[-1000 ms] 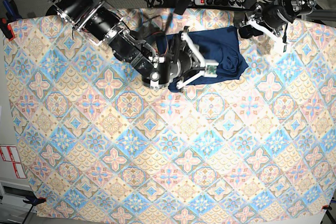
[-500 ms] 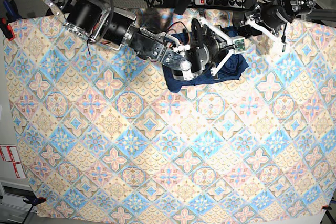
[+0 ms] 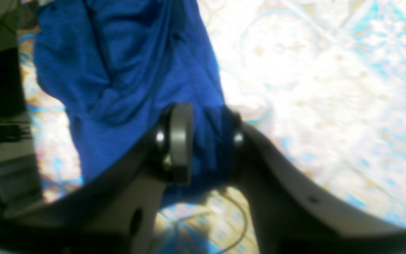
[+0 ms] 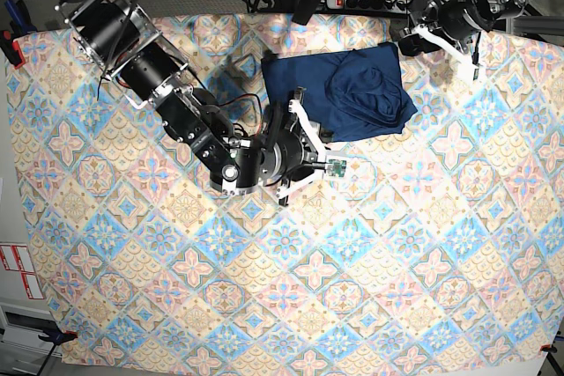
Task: Fold the T-shirt properly
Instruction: 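Grasp the bundle's edge with the left gripper and fold it over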
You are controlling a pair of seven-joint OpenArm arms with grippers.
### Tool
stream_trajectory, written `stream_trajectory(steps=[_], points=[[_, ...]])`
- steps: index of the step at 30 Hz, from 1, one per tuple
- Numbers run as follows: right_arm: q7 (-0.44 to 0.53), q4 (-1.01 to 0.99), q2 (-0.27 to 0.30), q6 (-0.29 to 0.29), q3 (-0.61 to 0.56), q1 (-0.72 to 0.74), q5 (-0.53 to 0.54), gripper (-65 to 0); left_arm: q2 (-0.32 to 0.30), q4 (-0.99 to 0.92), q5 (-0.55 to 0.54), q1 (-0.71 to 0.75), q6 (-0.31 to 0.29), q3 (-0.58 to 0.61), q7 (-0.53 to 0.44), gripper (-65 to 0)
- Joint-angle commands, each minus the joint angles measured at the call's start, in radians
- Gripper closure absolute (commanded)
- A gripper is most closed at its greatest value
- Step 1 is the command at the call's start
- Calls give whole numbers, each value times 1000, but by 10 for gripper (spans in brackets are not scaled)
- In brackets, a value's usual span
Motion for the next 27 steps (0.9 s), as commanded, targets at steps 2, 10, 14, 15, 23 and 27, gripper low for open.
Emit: stream_trajectory(steps=[2,10,14,15,23,27], points=[[20,-27,3,3,6,-13,-4,-141,-5,18,-15,6,-5,-3,-8,-227],[134,-139,-23,3,-20,-124,-169,-112,22,16,-15,6,-5,-3,-8,-227],[134,-123,-54,3,-107,-127,-168,-111,22,16,-15,2,-5,-3,-8,-227],[132,-108,-60,3,-123,-127,-168,-110,22,16,-15,2,-5,-3,-8,-227],[134,-60,-91,3,-149,-132,-169,-110,44,14,-15,9,-5,-1,-8,-227],[138,-116,-91,3,-141,-132,-174,-111,36,19,-16,20,-5,58,-7,-228]])
